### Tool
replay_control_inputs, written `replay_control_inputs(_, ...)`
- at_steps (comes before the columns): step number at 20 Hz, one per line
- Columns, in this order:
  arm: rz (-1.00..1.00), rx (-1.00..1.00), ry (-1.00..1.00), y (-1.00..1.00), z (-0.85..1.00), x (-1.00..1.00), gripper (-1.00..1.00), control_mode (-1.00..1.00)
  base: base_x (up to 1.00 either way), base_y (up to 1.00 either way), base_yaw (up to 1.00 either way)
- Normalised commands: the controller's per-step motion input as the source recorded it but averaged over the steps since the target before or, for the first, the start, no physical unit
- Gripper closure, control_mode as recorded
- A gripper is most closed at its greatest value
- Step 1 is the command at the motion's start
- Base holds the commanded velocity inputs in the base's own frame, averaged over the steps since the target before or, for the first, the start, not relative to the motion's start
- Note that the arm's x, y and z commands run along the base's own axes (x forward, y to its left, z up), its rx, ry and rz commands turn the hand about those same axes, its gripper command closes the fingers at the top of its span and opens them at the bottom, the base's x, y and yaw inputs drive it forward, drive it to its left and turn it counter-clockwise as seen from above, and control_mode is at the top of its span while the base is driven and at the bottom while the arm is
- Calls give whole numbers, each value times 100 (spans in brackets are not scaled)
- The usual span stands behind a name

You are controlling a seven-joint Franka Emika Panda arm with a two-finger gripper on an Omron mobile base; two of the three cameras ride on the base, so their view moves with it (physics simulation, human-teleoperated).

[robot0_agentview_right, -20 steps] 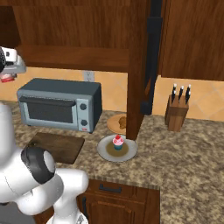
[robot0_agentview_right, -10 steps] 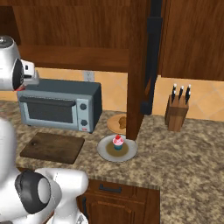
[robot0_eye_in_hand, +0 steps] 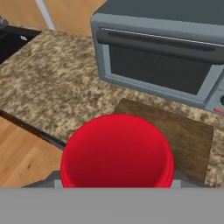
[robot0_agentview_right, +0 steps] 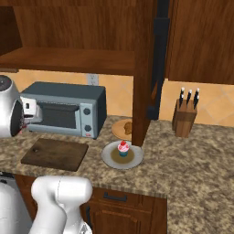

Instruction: From the different types of pastries on the counter, select a croissant and place it on the cutting board. Then retrieve a jar of jam from the cabinet and place it alongside the croissant on the cutting board.

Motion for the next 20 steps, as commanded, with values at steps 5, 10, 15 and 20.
replay_control_inputs(5,0,7,0,-3,-10,-37,100,-100,0,0,0)
replay_control_inputs(10,-1,0,6,1,-9,41,100,-100,0,0,0)
replay_control_inputs(15,0,-3,7,1,-36,-14,100,-100,0,0,0)
replay_control_inputs(20,-1,-7,13,1,-76,-45,100,-100,0,0,0)
